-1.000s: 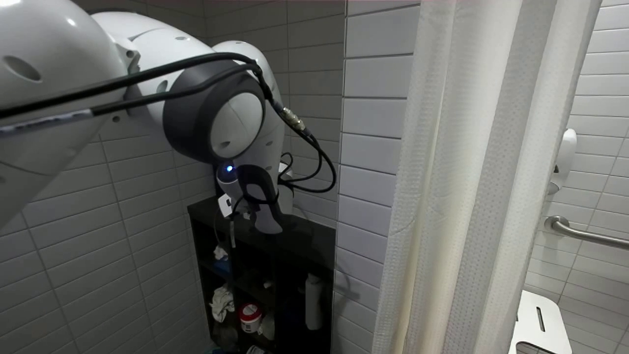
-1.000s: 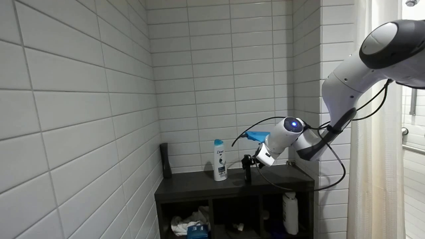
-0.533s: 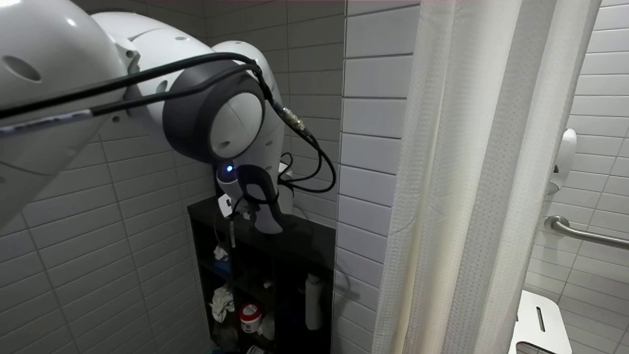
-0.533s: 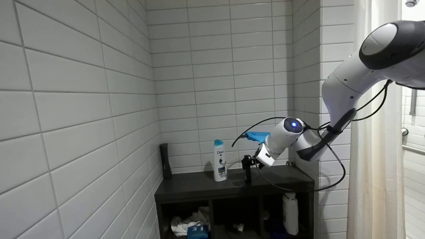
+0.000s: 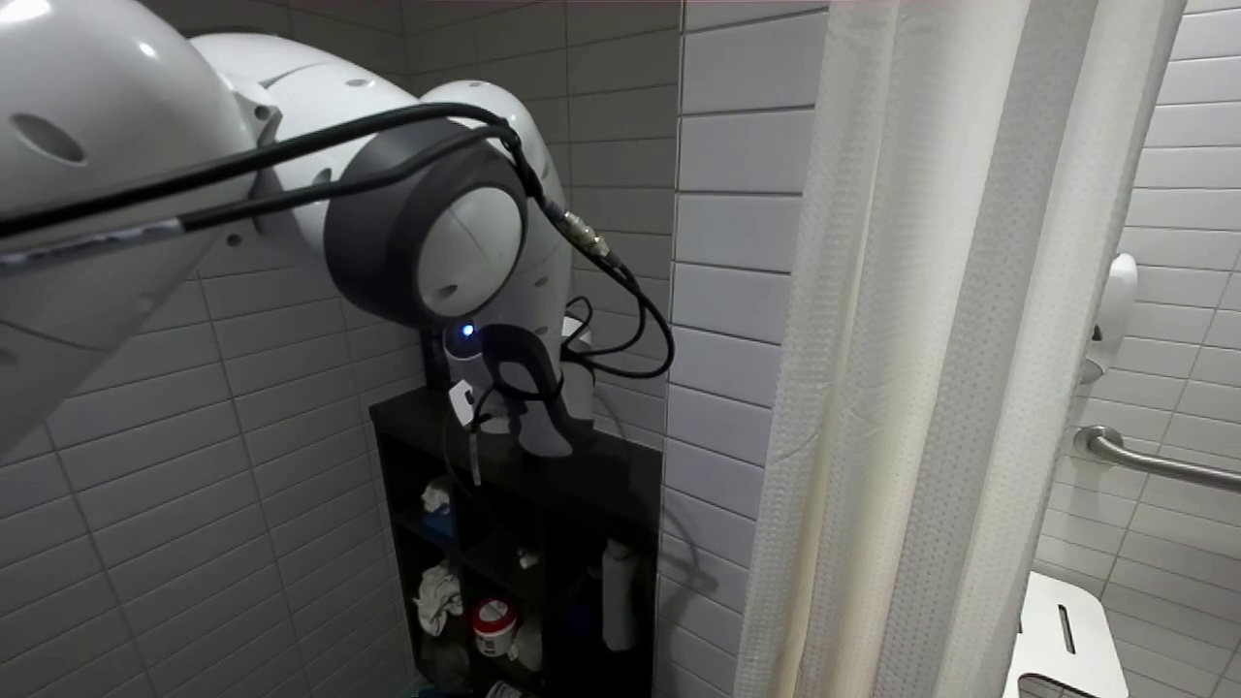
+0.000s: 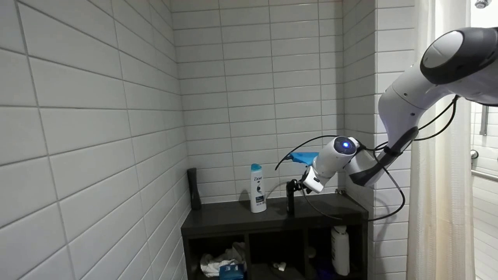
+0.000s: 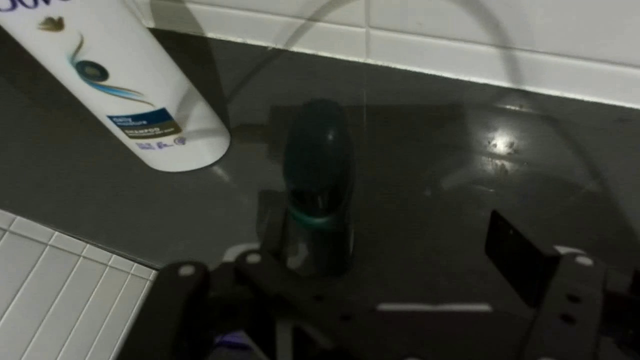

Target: Pick up the black bottle

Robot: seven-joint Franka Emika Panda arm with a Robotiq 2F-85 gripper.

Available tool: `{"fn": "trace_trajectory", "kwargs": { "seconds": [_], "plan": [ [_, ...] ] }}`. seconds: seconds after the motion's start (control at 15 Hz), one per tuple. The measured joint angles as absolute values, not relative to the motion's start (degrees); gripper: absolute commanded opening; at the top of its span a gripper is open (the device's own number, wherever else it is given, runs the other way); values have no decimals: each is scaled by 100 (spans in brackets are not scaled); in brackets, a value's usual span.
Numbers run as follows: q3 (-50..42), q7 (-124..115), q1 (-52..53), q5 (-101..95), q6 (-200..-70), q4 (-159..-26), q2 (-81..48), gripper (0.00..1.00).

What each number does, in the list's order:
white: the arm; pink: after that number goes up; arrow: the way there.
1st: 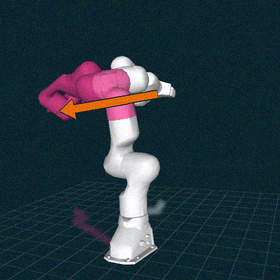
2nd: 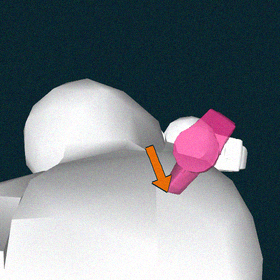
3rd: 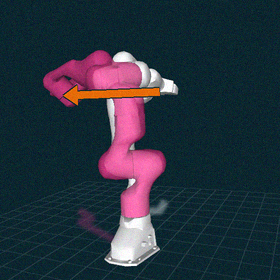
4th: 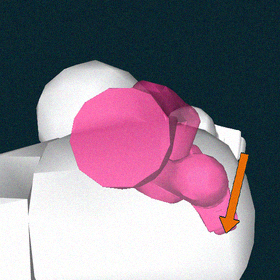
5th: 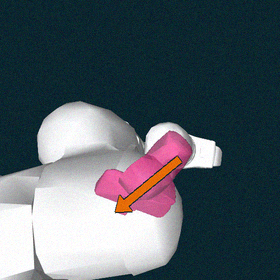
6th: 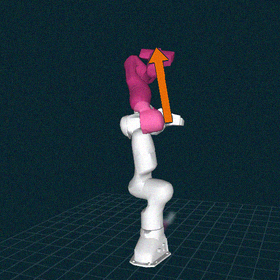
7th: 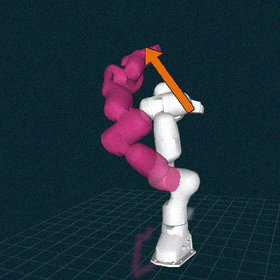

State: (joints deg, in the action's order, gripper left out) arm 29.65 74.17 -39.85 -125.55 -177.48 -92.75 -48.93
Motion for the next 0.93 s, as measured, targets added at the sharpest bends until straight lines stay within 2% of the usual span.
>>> {"fn": "trace_trajectory", "kwargs": {
  "seconds": [0.2, 0.33, 0.47, 0.8, 0.93],
  "plan": [
    [2964, 7829, -3938, -12662, -17874, -8976, -4989, 100],
    [2972, 8093, -3902, -12793, -18105, -8738, -5091, 73],
    [2998, 8306, -3891, -12938, -18416, -8472, -5241, 61],
    [3055, 8718, -3901, -13040, -19118, -7824, -5759, 19],
    [3054, 8763, -3904, -13035, -19277, -7681, -5917, 6]
  ]
}}
